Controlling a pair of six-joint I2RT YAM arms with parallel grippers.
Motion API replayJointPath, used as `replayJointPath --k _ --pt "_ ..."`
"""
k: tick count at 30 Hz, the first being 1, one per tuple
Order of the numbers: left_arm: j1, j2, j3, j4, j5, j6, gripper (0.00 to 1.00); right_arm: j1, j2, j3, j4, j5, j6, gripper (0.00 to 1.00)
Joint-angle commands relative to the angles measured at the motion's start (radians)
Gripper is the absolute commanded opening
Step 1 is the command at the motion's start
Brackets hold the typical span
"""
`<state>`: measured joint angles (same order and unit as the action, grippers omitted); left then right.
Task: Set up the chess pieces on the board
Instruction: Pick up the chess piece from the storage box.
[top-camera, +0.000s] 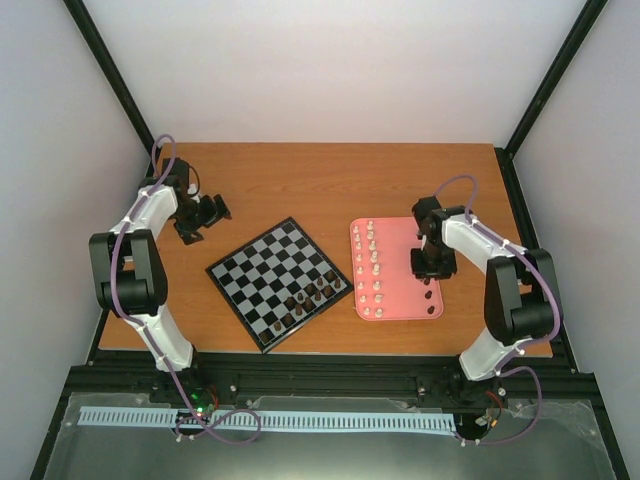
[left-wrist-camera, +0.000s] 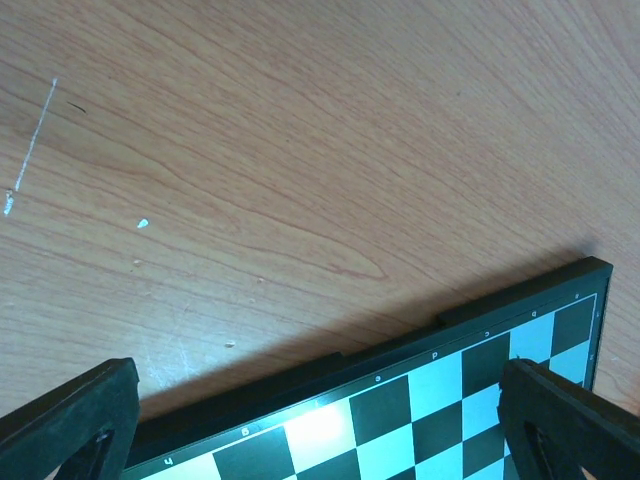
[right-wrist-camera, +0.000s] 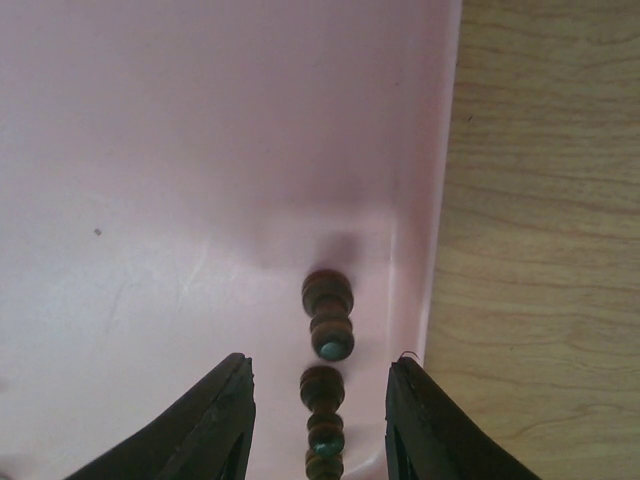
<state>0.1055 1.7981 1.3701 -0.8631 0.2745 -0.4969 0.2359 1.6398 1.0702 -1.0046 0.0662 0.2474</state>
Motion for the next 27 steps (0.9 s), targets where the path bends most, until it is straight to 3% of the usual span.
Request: replayJointPath --k 1,10,22,27 --pt "-0.003 0.003 0.038 -0.005 0.002 0.014 1.0 -0.032 0.034 -0.011 0.046 -0.005 -0.021 0.37" --pt "-0.003 0.013 0.049 -0.01 -0.006 0.015 1.0 -0.056 0.09 0.005 0.066 -0.045 -0.043 0.34" --pt "-0.004 0.025 0.051 -0.011 -0.005 0.017 1.0 -0.063 0.094 0.015 0.052 -0.047 -0.038 0.06" --pt "-0.003 0.022 0.048 -0.008 0.0 0.014 1.0 -0.05 0.06 0.082 -0.001 -0.055 -0.022 0.03"
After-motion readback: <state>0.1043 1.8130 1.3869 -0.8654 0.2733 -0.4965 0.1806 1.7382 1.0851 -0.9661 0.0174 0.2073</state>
